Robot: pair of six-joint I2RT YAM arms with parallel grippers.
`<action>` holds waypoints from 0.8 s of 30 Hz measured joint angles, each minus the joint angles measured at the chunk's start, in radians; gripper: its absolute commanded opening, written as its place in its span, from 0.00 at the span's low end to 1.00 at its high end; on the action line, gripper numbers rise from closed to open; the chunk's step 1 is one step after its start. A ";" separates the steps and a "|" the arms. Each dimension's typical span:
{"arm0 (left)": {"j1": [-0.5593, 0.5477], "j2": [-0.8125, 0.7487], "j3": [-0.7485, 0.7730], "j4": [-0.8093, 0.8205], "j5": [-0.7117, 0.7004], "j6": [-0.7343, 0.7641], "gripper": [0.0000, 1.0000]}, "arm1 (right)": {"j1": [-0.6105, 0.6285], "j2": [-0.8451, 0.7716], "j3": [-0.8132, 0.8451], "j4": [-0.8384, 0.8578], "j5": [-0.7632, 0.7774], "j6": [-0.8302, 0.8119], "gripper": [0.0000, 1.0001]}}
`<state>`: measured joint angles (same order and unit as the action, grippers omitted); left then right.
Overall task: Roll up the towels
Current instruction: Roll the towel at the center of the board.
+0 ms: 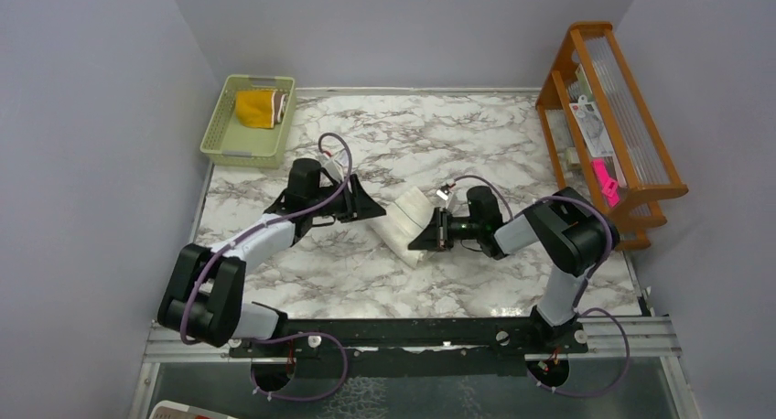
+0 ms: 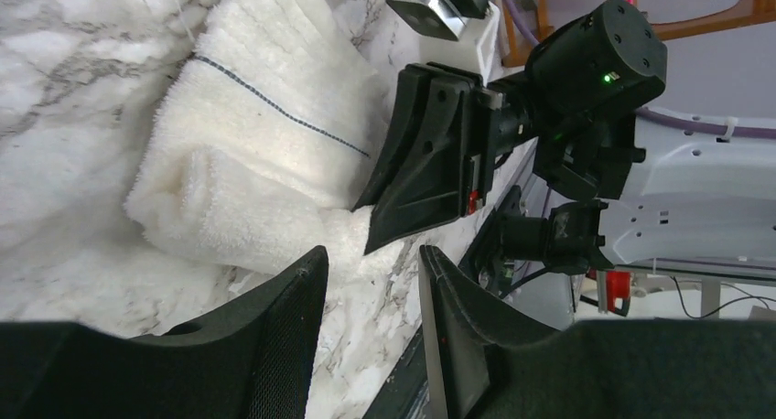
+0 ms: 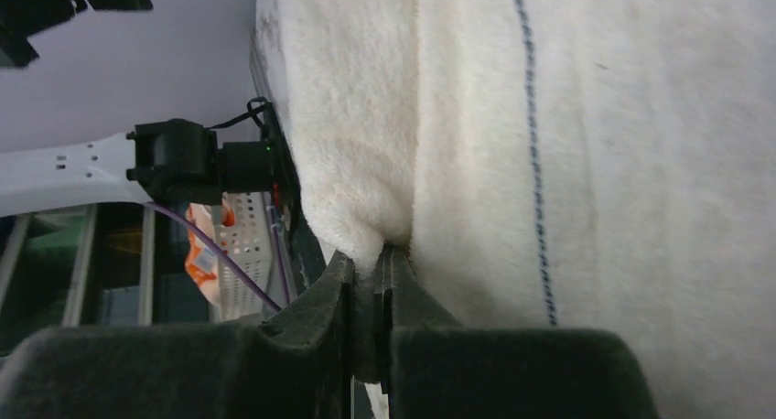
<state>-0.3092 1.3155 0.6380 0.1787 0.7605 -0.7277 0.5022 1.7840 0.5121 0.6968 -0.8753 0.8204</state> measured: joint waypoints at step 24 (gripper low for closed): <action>-0.125 0.484 0.026 0.435 -0.052 -0.136 0.38 | -0.072 0.123 -0.090 0.245 0.000 0.355 0.51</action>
<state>-0.4339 1.7992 0.6636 0.6140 0.7082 -0.8635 0.4297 1.9068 0.4225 0.9417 -0.8753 1.1751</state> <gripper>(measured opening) 0.384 0.438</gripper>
